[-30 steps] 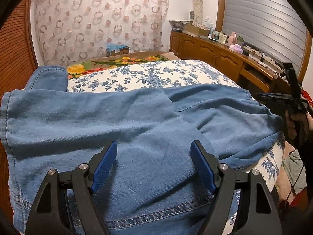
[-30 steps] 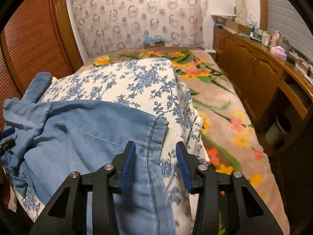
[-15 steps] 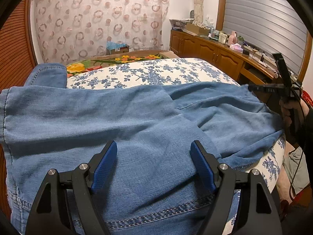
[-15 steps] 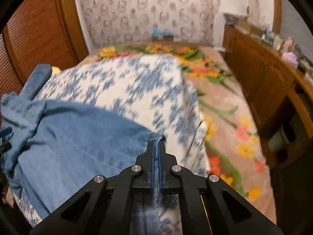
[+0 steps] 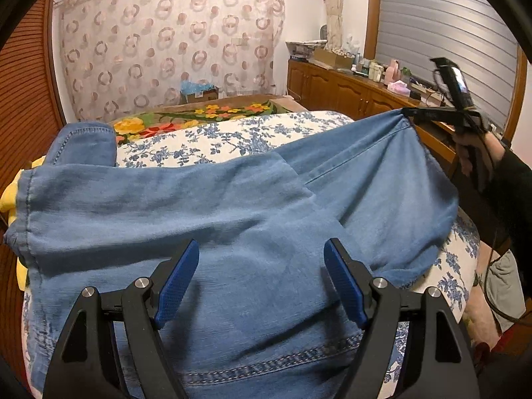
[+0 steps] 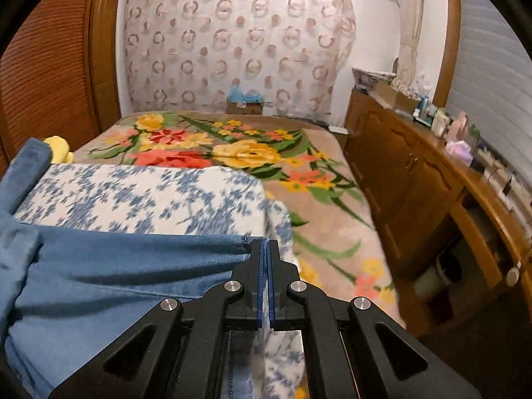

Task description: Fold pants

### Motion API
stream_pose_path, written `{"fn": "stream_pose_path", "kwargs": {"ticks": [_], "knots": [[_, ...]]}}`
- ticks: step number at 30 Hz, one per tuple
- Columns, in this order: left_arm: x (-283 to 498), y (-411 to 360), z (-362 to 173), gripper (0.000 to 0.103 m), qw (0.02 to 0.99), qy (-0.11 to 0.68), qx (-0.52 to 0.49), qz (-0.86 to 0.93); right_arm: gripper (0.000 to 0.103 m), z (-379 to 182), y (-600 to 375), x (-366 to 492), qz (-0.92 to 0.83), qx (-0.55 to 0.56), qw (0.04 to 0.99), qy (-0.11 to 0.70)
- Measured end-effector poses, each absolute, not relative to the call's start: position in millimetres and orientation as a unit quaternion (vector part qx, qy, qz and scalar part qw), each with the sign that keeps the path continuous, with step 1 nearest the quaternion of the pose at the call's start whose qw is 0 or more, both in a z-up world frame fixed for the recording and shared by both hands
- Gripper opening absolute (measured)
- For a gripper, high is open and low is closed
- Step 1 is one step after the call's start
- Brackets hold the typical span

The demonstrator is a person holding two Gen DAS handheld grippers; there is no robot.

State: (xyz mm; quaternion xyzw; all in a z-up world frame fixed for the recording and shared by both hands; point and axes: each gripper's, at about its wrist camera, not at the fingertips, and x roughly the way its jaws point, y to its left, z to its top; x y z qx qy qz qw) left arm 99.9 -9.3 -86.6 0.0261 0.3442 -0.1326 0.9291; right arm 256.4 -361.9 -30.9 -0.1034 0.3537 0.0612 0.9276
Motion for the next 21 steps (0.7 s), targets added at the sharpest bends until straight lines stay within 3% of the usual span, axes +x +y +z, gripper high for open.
{"fn": "stream_pose_path", "kwargs": {"ticks": [7, 11, 15, 21], "knots": [[99, -7, -90, 0.078, 0.928, 0.347, 0.020, -0.134, 0.002, -41, -351, 259, 0.077, -0.081, 0.920, 0.374], [101, -7, -94, 0.078, 0.927, 0.351, 0.014, -0.135, 0.012, -34, -365, 240, 0.083, -0.061, 0.922, 0.374], [104, -11, -100, 0.078, 0.923, 0.359, 0.015, -0.135, 0.036, -31, -375, 201, 0.092, -0.035, 0.925, 0.366], [106, -17, -104, 0.078, 0.920, 0.367, 0.020, -0.134, 0.041, -33, -374, 146, 0.105, -0.040, 0.927, 0.358]]}}
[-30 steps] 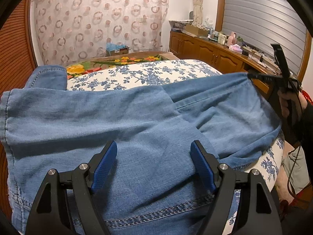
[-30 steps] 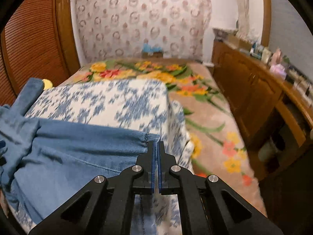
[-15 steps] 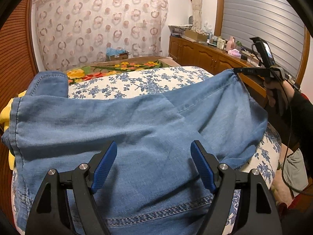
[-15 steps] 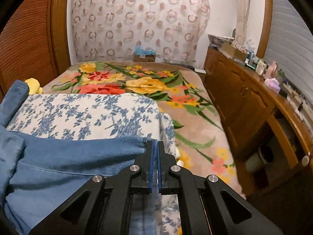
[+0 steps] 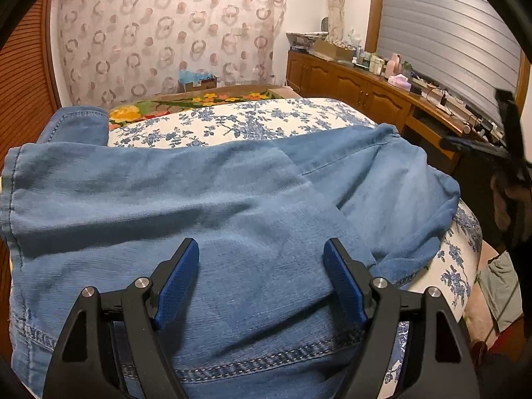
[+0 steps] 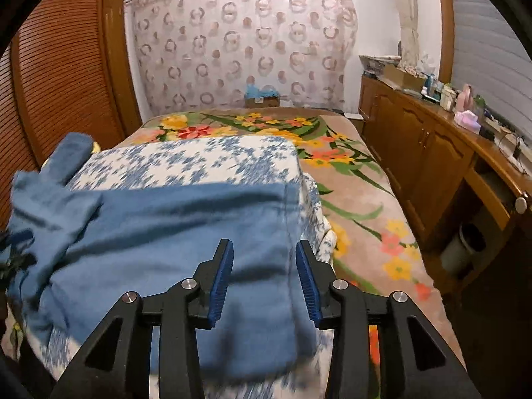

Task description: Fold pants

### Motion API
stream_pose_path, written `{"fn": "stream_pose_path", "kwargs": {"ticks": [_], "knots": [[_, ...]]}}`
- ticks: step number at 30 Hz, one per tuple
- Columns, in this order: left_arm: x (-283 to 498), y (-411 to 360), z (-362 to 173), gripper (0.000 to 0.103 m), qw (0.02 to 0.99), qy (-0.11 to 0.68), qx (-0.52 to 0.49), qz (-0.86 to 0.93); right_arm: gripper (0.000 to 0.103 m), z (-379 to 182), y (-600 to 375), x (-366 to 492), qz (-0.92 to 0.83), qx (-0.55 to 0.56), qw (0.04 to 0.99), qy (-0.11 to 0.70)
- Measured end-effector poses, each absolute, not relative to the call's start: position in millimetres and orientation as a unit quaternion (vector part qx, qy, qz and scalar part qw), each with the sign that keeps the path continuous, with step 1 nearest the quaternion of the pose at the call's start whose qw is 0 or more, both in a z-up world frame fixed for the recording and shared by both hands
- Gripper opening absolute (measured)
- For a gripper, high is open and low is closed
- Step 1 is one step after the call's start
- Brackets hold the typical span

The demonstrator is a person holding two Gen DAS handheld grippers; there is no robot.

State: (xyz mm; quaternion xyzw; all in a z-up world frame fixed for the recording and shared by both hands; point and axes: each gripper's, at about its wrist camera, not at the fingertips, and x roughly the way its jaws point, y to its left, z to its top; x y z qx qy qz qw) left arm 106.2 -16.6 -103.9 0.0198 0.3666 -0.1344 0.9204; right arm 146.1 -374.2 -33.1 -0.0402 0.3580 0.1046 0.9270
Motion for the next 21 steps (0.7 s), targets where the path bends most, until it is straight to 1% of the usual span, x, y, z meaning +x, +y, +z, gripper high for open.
{"fn": "stream_pose_path", "kwargs": {"ticks": [4, 6, 8, 21], "knots": [[108, -19, -107, 0.078, 0.918, 0.372, 0.025, -0.133, 0.044, -40, -376, 122, 0.113, -0.028, 0.924, 0.365], [108, -20, -109, 0.078, 0.917, 0.375, 0.026, -0.132, 0.048, -42, -379, 113, 0.112, -0.022, 0.923, 0.367], [110, -21, -113, 0.078, 0.915, 0.381, 0.027, -0.131, 0.050, -45, -379, 108, 0.110, -0.018, 0.921, 0.374], [105, -25, -118, 0.079, 0.917, 0.380, 0.037, -0.113, 0.051, -48, -392, 89, 0.076, 0.027, 0.914, 0.398]]}}
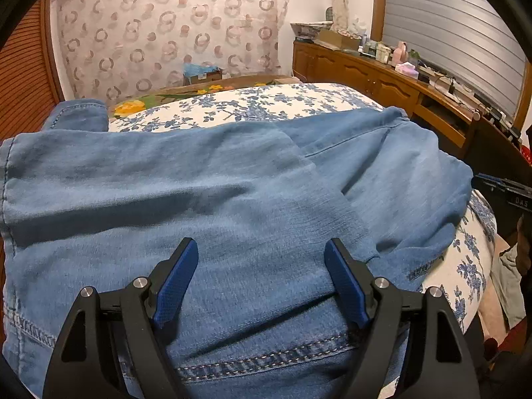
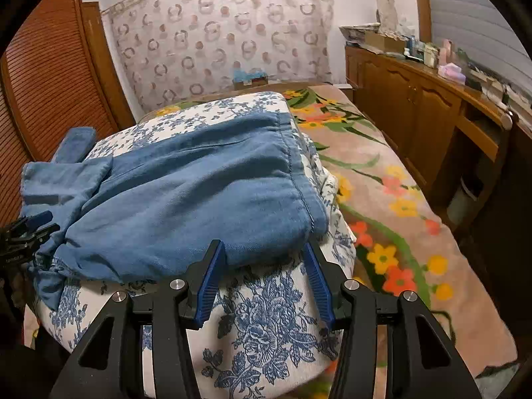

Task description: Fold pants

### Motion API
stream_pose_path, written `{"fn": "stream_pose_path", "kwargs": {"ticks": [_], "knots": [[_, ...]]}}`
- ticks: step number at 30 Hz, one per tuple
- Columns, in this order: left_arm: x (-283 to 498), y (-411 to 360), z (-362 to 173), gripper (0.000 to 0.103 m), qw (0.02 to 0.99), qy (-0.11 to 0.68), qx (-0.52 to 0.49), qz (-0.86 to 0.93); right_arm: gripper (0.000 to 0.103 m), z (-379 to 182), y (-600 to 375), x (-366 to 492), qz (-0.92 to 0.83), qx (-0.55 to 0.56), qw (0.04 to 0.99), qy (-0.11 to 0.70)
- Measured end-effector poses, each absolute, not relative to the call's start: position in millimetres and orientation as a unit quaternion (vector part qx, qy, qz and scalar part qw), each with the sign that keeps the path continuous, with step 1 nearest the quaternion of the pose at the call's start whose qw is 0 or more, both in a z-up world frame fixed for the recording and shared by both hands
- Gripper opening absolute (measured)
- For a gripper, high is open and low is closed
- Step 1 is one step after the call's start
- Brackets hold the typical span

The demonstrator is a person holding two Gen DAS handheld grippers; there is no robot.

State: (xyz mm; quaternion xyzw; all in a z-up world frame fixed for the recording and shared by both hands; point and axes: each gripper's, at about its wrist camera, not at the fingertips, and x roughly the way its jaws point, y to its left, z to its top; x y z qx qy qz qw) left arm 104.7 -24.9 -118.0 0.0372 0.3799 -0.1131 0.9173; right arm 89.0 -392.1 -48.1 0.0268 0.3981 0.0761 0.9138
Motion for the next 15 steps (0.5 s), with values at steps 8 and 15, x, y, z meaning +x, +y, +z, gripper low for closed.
{"fn": "stream_pose_path", "kwargs": {"ticks": [8, 15], "knots": [[99, -25, -117, 0.079, 0.922, 0.371, 0.042, -0.105, 0.051, -49, -381, 93, 0.075, 0.028, 0.911, 0.406], [99, -25, -117, 0.079, 0.922, 0.371, 0.035, -0.104, 0.051, -54, -390, 103, 0.066, 0.059, 0.907, 0.412]]}}
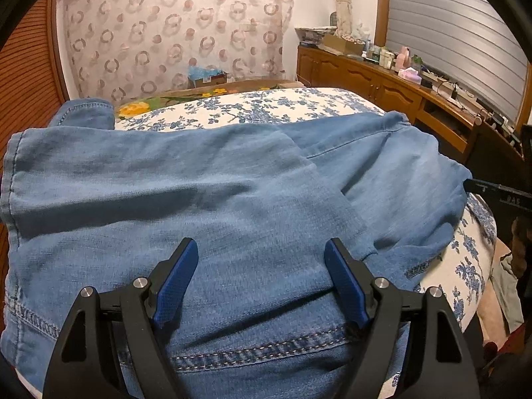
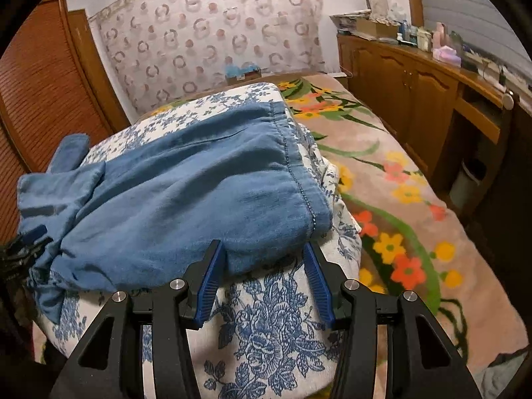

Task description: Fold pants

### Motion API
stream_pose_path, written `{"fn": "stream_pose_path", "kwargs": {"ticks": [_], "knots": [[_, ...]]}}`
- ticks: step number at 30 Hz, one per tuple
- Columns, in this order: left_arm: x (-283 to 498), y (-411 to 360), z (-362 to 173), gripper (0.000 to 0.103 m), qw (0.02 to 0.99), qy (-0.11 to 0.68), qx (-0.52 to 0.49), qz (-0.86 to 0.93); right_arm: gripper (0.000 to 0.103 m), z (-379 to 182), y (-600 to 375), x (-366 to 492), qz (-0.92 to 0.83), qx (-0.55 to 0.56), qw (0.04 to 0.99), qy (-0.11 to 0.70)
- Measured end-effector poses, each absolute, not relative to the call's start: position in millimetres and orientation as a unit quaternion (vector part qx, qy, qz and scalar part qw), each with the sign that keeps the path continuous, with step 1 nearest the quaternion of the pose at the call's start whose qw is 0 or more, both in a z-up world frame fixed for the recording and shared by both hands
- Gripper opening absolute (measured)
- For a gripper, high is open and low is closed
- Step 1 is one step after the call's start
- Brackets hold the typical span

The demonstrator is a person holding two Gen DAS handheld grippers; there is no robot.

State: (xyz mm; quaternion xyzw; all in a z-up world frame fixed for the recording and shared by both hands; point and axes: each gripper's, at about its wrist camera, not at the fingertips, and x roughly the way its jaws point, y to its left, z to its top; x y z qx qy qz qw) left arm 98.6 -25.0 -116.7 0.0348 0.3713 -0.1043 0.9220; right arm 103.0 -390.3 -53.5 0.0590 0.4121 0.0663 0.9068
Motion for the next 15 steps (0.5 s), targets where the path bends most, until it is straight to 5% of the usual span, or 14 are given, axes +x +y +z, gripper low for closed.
{"fn": "stream_pose_path", "kwargs": {"ticks": [15], "knots": [[95, -23, -113, 0.079, 0.920, 0.375, 0.030, -0.111, 0.051, -62, -389, 115, 0.043, 0.084, 0.908, 0.407]]}}
